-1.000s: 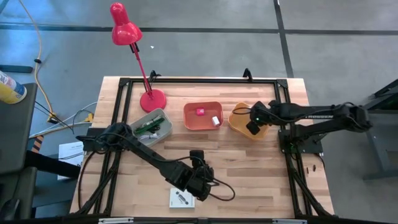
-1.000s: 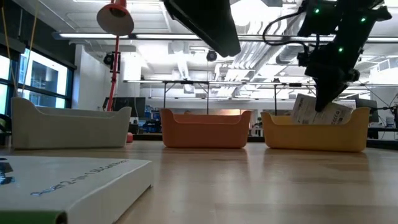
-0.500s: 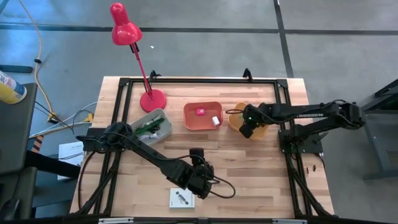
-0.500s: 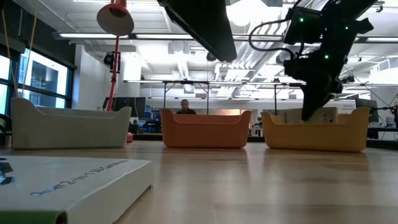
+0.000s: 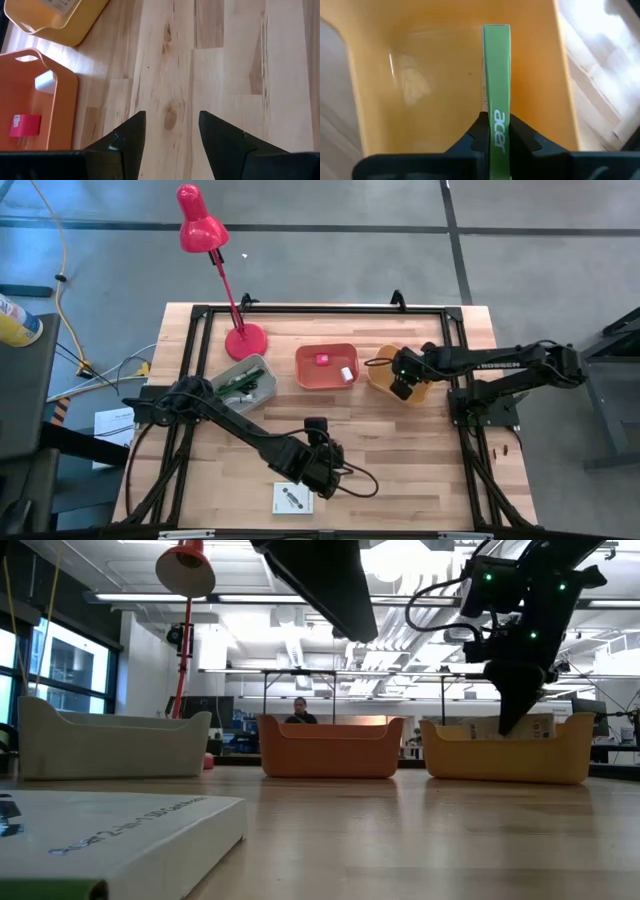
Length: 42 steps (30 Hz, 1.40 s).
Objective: Pick and place items into bin
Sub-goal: Put the right white box into the yellow bin, then put the white box on top of the other white box in the yellow bin
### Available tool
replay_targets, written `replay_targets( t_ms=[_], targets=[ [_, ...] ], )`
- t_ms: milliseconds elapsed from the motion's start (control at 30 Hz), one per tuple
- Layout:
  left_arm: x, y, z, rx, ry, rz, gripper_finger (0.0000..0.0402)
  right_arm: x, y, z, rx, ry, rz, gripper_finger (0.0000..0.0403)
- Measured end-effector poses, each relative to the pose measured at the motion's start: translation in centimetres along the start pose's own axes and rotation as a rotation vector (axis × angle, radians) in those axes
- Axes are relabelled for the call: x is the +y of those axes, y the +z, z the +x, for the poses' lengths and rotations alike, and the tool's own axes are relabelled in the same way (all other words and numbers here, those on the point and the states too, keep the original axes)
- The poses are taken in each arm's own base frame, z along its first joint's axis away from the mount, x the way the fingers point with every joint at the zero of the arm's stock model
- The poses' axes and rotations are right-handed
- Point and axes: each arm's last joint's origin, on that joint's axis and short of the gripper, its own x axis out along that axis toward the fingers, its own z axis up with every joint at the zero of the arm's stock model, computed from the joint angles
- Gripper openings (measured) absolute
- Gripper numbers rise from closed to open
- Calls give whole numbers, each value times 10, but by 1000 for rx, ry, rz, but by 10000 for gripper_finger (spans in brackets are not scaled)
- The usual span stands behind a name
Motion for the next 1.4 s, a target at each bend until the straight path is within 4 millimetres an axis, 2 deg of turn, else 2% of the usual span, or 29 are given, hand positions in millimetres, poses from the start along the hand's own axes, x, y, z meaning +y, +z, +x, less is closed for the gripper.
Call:
replay_targets(
  t_ms=[133,267,367,700,933,1067,1267,1400],
  targets=[
    [0,-1,0,7,3,5,172,0,6,-5,-25,-9,17,33],
    [1,-2,0,14,11,11,172,-2,8,-9,-36,-55,14,74],
    [1,-2,0,10,20,11,172,-3,8,-10,-35,-77,0,81],
    [1,-1,0,6,30,11,172,1,12,-10,-55,-12,-36,42],
    [1,-1,0,6,30,11,172,6,14,-11,-63,84,-28,48],
    [1,-1,0,6,30,11,172,8,9,-12,-50,30,-49,42],
    [1,-2,0,5,29,12,172,7,-1,-13,-11,-61,-79,3],
    [1,-2,0,5,29,12,172,8,-1,-14,-15,-68,-67,8]
  ],
)
